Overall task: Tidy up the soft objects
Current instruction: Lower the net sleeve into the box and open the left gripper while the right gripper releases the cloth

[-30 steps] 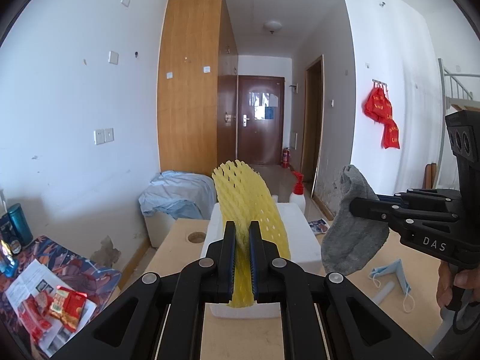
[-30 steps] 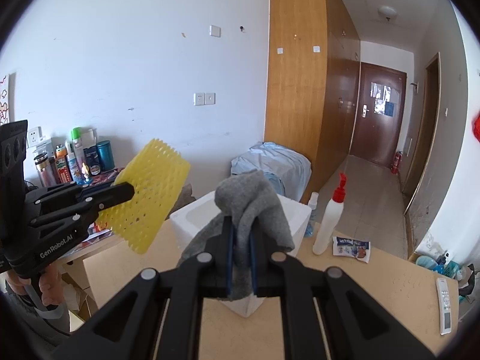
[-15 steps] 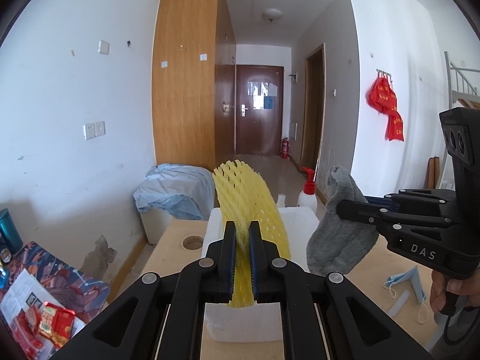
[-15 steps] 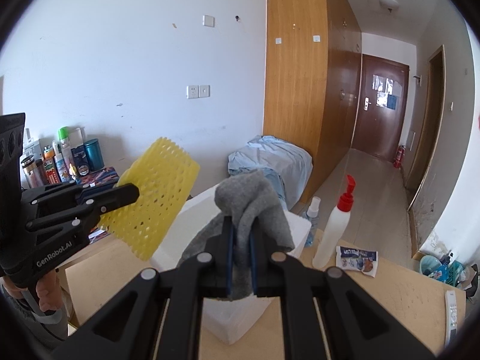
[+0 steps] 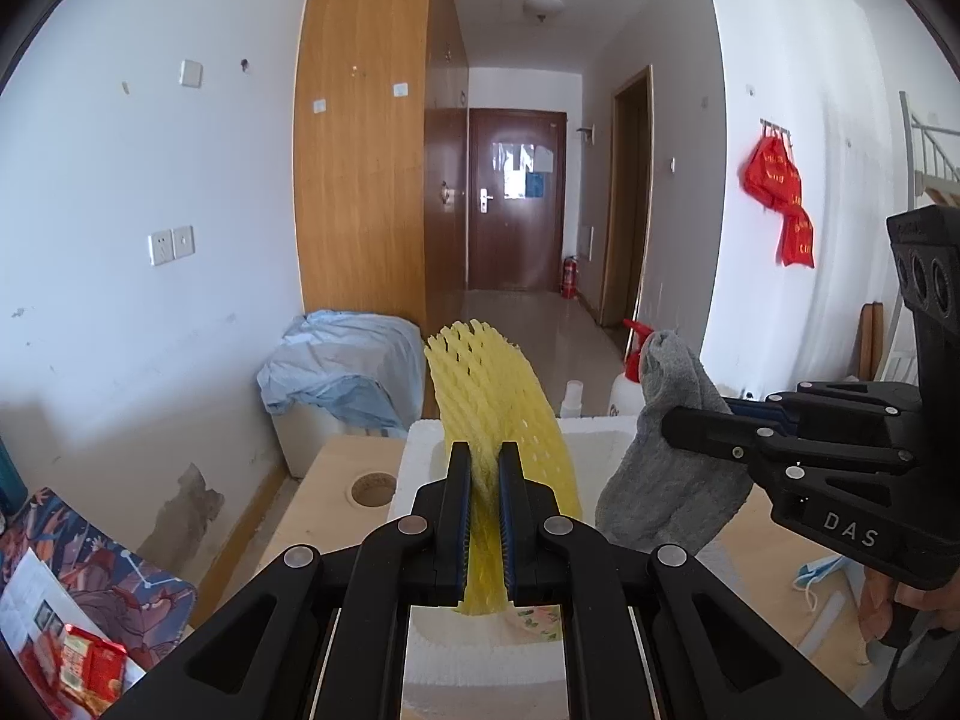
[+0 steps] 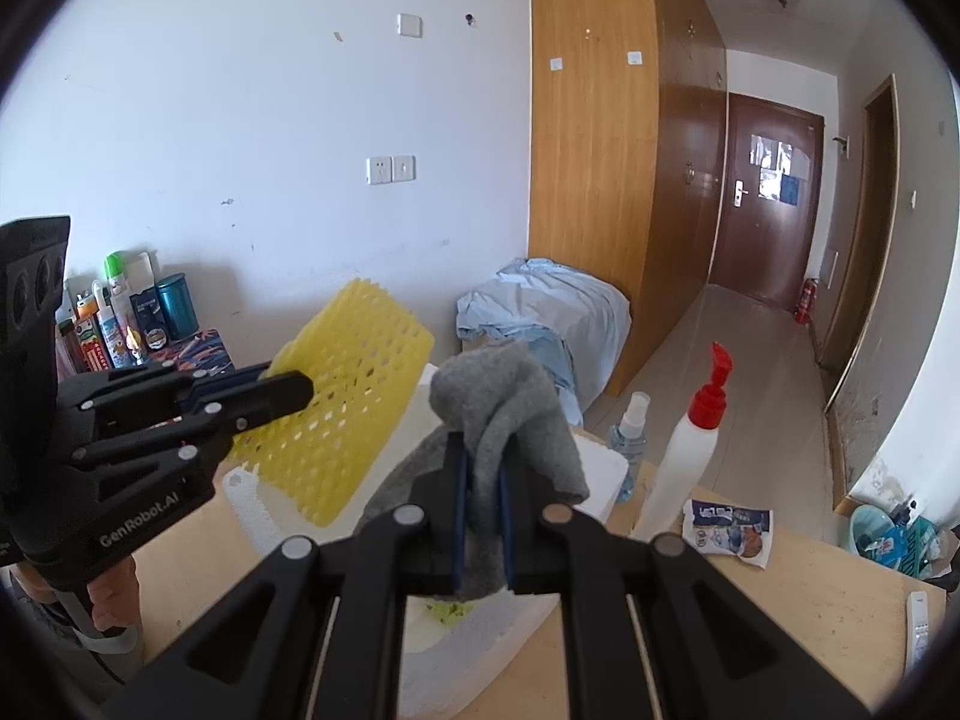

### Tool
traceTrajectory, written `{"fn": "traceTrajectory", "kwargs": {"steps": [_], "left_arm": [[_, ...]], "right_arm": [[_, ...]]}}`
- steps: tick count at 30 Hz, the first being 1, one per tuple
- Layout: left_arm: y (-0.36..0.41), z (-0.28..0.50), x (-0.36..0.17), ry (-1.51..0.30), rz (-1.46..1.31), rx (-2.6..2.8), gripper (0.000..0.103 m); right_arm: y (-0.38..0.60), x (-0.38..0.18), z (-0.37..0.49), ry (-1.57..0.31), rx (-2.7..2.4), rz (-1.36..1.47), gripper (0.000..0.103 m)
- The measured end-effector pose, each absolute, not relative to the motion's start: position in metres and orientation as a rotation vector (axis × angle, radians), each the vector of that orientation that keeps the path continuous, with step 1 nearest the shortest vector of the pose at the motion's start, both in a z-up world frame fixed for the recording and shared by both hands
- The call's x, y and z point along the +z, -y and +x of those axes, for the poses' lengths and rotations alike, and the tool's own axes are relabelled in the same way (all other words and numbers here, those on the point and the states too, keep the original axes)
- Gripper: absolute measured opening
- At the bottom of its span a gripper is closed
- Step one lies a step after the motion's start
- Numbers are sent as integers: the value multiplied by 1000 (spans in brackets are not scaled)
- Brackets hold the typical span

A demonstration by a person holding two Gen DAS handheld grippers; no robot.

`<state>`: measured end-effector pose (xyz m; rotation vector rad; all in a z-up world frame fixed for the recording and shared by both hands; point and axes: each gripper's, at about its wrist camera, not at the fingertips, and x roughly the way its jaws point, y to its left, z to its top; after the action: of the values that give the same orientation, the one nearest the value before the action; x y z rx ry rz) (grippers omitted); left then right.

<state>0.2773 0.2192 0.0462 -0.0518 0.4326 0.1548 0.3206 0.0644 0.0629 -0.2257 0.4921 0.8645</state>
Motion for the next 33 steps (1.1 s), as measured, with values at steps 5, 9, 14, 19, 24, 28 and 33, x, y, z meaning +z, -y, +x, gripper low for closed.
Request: {"fn": "traceTrajectory", "kwargs": {"steps": [5,9,14,19,24,28,33], "left_arm": [[-221,286,45,-446,-56,160,10],[-222,286,45,-445,-66,168,13],[-221,284,47,-430,-61,168,80],[-218,276,52,-396,-47,187,83],[-215,273,53,-394,-33,188,84],[-216,269,55,-390,-34,195,84],[-220,266,55,-392,-40,207,84]], "right_arm": [[-64,65,324,-491,856,-223,12],[-62,67,325,-487,850,-214,12],[-64,67,326,-487,850,-216,12],[-63,67,326,-486,852,-215,12],[-66,65,325,-489,860,-223,12],[-71,62,325,-499,869,-227,12],[-75,62,327,-513,889,-217,12]]}}
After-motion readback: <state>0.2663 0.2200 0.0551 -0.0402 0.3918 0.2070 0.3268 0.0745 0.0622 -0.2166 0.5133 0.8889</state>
